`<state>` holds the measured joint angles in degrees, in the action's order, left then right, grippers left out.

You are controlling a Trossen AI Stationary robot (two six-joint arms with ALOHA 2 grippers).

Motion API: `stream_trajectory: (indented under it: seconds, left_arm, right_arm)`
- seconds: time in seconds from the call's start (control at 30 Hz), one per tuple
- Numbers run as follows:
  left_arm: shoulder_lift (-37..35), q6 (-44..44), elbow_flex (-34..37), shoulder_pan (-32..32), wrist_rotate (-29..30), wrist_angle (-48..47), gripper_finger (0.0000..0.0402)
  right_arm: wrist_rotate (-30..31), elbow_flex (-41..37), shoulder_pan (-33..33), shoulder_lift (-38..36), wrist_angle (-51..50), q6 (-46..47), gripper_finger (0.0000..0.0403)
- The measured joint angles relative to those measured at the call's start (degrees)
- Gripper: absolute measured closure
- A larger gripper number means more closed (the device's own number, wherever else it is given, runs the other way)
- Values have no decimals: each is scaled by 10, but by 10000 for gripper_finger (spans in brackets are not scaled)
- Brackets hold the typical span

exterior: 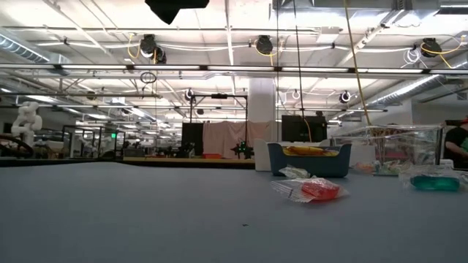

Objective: Sort candy
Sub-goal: Put the bottom left green candy into the transparent bin

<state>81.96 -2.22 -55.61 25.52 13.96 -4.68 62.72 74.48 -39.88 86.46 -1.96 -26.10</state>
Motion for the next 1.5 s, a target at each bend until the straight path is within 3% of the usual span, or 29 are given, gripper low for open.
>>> stream_trajectory:
  seconds: [0.23, 0.53, 0.8, 0.93, 1.03, 1.13, 1.3, 1.5]
  left_arm:
    - [26, 1, 0, -1, 0, 22, 284]
    - [32, 12, 0, -1, 0, 36, 284]
    - [49, -1, 0, 4, 0, 39, 284]
    - [78, -6, 0, 5, 0, 54, 284]
    - [105, -9, 0, 5, 0, 80, 284]
    - [132, -7, 0, 4, 0, 124, 284]
    - [173, -18, 0, 4, 11, 195, 284]
    - [204, -48, 0, 4, 14, 223, 284]
  right_arm:
    - [0, 0, 0, 0, 0, -137, 376]
    - [0, 0, 0, 0, -1, -85, 376]
    - [23, 0, -1, 0, -40, 95, 376]
    - [99, 0, -7, 0, -159, 183, 376]
    - [154, 0, -7, 0, -273, 302, 376]
    - [172, -1, -3, -10, -390, 426, 376]
    - [149, -1, 32, -49, -577, 619, 376]
    - [38, -1, 122, -112, -793, 818, 376]
